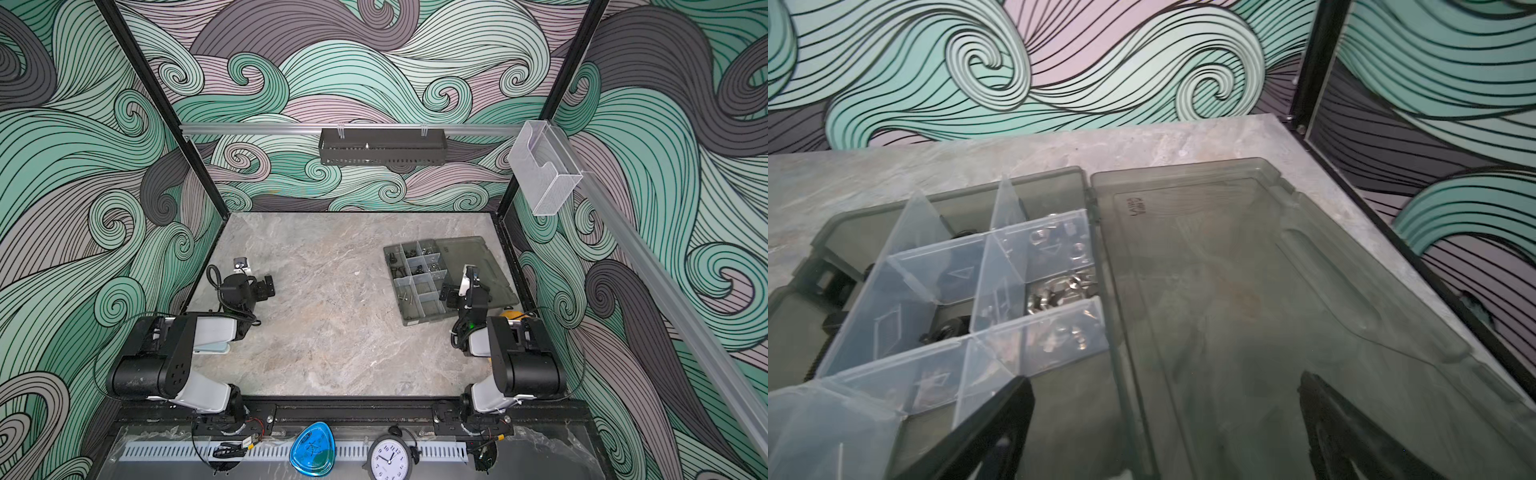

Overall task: Sort the screws and nuts into containers
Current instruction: Reset both arms

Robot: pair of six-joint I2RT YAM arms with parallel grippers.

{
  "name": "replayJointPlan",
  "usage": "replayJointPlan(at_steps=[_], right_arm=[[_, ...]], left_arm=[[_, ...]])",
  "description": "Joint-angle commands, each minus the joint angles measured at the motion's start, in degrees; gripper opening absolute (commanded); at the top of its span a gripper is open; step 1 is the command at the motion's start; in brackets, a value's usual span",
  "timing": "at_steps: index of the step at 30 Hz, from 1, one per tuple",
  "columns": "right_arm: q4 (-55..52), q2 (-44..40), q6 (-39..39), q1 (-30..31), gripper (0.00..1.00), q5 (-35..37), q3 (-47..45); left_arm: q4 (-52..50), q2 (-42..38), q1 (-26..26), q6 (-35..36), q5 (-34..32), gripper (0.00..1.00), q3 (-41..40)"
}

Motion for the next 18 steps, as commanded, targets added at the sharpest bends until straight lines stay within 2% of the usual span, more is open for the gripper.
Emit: replayJointPlan(at_steps=[1, 2, 4, 18], right_arm=[[-1.89, -0.02, -3.18, 1.53, 0.99, -2.29, 2.33], [-0.33, 0.46, -2.71, 1.86, 0.99, -0.43, 2.24], [-5.96, -0.21, -3.38, 3.09, 0.99, 2.64, 4.61], [-5.63, -0.1, -3.04, 2.92, 0.99, 2.72, 4.4]], left_arm=[[-1.19, 0.64, -0.27, 1.2, 1.9, 0.99, 1.93], [-1.57, 0.65, -0.27, 1.07, 1.83, 0.99, 2.15], [-1.74, 0.68, -0.28, 1.03, 1.78, 0.99, 2.28], [-1.97, 0.71, -0.18, 0.85, 1.69, 0.99, 2.4]])
